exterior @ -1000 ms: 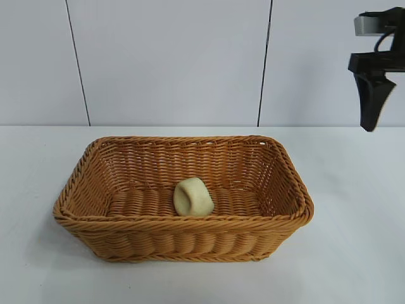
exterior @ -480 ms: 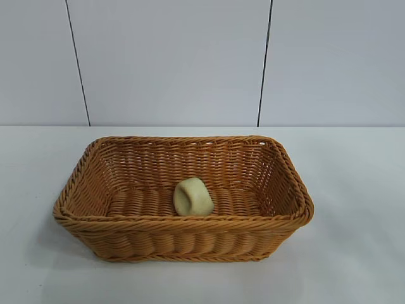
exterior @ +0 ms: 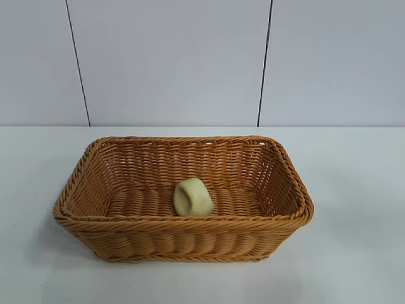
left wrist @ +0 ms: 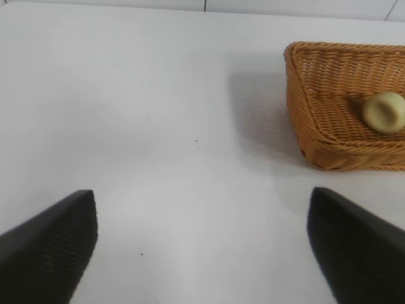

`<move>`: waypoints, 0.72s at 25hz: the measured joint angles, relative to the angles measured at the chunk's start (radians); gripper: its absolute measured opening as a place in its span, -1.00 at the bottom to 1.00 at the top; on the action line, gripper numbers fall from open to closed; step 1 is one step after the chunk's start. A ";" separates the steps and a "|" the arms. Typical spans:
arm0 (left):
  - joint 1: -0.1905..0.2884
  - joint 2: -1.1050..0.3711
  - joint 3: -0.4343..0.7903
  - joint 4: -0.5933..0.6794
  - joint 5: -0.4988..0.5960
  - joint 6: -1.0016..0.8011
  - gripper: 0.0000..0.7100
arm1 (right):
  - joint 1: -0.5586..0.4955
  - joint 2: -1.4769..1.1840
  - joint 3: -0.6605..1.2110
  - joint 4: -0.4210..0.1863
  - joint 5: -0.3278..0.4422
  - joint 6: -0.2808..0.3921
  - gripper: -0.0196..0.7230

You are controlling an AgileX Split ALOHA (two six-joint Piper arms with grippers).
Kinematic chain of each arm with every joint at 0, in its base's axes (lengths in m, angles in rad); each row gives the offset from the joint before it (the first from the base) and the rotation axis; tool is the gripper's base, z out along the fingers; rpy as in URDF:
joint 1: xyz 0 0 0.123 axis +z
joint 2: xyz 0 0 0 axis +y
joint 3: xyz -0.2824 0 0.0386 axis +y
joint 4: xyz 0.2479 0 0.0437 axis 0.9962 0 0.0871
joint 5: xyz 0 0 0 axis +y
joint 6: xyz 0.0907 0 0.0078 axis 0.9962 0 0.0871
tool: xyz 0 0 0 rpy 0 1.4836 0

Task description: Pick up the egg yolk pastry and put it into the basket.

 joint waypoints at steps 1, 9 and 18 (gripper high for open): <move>0.000 0.000 0.000 0.000 0.000 0.000 0.96 | 0.000 -0.054 0.002 0.000 0.000 0.000 0.73; 0.000 0.000 0.000 0.000 0.000 0.000 0.96 | 0.000 -0.395 0.017 0.000 0.003 0.000 0.73; 0.000 0.000 0.000 0.000 0.000 0.000 0.96 | 0.000 -0.467 0.018 0.007 0.010 0.000 0.73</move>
